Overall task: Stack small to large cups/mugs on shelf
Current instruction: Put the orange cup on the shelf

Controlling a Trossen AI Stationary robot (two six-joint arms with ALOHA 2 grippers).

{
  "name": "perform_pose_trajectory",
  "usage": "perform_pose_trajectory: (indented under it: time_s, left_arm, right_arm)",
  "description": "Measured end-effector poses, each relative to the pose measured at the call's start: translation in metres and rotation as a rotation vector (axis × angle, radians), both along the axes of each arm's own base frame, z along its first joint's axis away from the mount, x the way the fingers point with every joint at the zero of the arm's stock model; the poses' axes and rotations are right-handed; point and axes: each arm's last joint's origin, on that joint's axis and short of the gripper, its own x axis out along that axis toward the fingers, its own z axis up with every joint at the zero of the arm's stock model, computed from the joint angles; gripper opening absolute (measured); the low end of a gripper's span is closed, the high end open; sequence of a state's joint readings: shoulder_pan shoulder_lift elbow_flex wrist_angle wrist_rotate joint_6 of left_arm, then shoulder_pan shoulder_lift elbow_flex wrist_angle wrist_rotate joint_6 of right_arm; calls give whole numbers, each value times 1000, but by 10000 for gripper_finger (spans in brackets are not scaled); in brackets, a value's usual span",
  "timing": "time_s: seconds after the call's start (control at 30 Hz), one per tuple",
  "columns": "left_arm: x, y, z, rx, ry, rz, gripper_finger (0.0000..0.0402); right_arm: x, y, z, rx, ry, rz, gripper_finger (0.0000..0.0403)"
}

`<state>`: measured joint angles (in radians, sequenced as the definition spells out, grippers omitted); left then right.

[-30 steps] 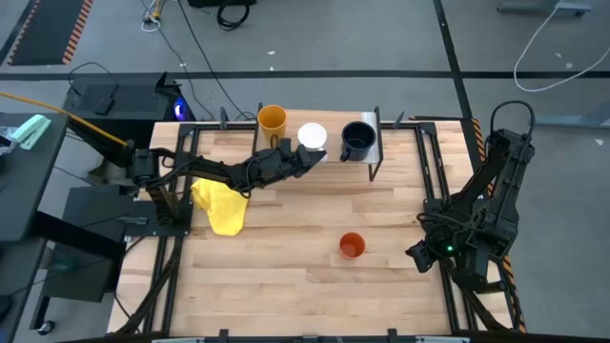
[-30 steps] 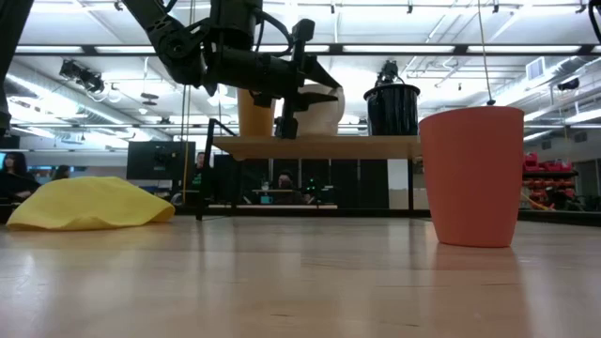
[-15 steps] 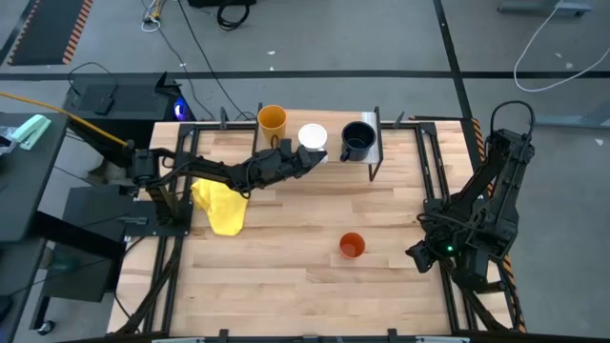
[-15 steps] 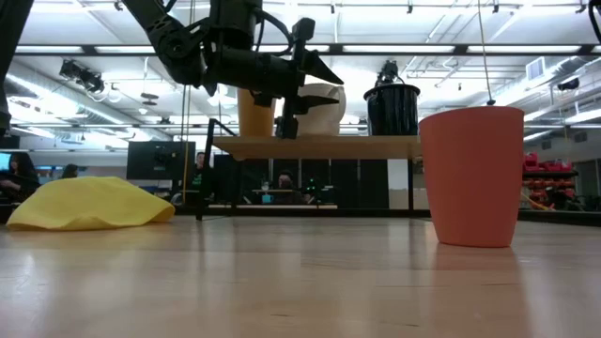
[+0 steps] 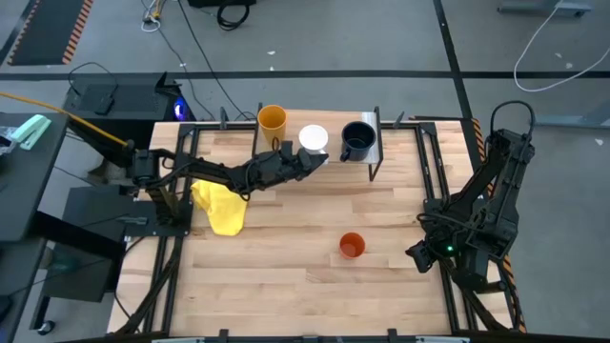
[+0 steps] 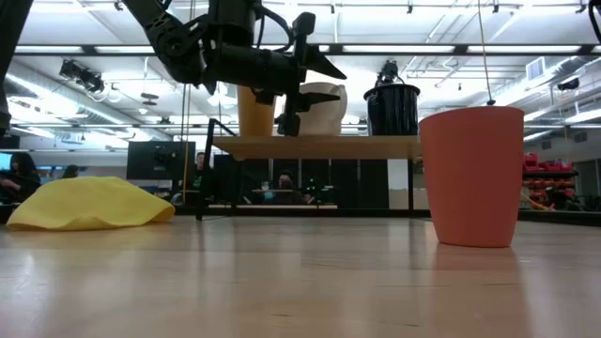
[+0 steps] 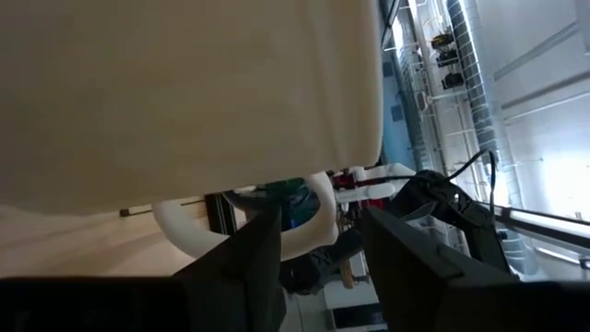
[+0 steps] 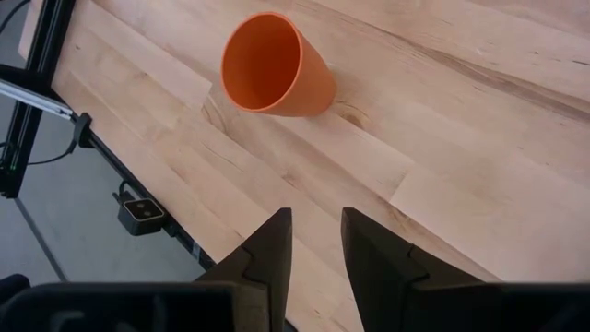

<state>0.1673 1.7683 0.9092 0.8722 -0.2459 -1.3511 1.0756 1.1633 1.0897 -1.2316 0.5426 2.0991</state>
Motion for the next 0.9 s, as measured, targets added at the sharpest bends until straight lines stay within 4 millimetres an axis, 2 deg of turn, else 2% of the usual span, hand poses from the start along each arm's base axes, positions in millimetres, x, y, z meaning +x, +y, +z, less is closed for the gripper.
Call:
perform_pose_trajectory:
  time_s: [0.27,0.57,0.9]
  left_arm:
    - [0,0,0,1,1,1,157]
    - [-2,10,0,2,2,33,159]
    - [-2,7,0,11,6,24,163]
  right_arm:
    - [0,0,0,0,0,0,105]
    - [0,0,0,0,0,0,105]
    - [0,0,0,-3,1,4,105]
